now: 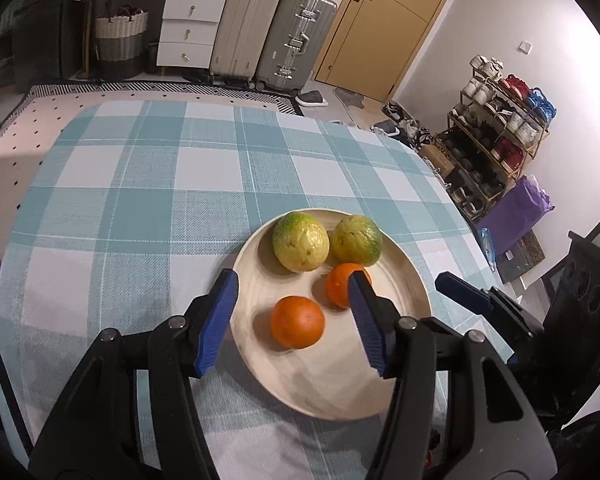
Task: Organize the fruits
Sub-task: 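Open both grippers and withdraw them toward the remaining small fruits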
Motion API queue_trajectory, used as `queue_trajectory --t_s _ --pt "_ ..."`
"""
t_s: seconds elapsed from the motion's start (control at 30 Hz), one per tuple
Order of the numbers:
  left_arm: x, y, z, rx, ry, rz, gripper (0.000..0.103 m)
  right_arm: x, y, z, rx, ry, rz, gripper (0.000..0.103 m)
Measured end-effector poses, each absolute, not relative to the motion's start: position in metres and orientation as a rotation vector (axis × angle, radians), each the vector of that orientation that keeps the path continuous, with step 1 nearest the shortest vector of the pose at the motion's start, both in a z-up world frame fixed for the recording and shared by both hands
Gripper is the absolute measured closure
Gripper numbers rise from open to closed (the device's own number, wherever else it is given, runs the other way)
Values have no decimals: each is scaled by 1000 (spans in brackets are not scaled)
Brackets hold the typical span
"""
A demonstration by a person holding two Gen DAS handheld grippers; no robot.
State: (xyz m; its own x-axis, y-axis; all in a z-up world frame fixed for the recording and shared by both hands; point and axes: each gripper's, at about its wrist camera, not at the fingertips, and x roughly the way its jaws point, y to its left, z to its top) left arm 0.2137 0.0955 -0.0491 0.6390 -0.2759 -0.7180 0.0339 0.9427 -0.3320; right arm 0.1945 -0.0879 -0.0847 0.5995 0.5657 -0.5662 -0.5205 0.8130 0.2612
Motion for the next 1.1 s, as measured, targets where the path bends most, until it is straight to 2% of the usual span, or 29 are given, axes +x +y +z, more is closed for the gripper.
queue_trajectory --t_s 0.13,0.2,0.33,0.5,0.67,0.8,0.9,1.1 --pt "197 89 -41 -282 850 -175 48 184 -97 -85 96 688 622 28" --pt "188 86 -38 -278 843 -170 44 178 -100 -84 96 685 614 27" --pt "172 80 -33 -285 833 -173 42 163 -108 -80 108 672 612 19" --pt "150 73 -33 -294 801 -158 30 142 -116 -70 106 636 620 16" --pt "131 64 -47 -308 827 -164 30 125 -126 -63 122 616 609 11" --pt "116 57 -55 -303 837 -148 23 113 -132 -60 131 603 610 8" --pt "106 52 -59 -306 846 -147 23 104 -137 -59 132 597 600 5" --pt "85 43 -65 -289 854 -148 19 87 -149 -62 150 612 597 4"
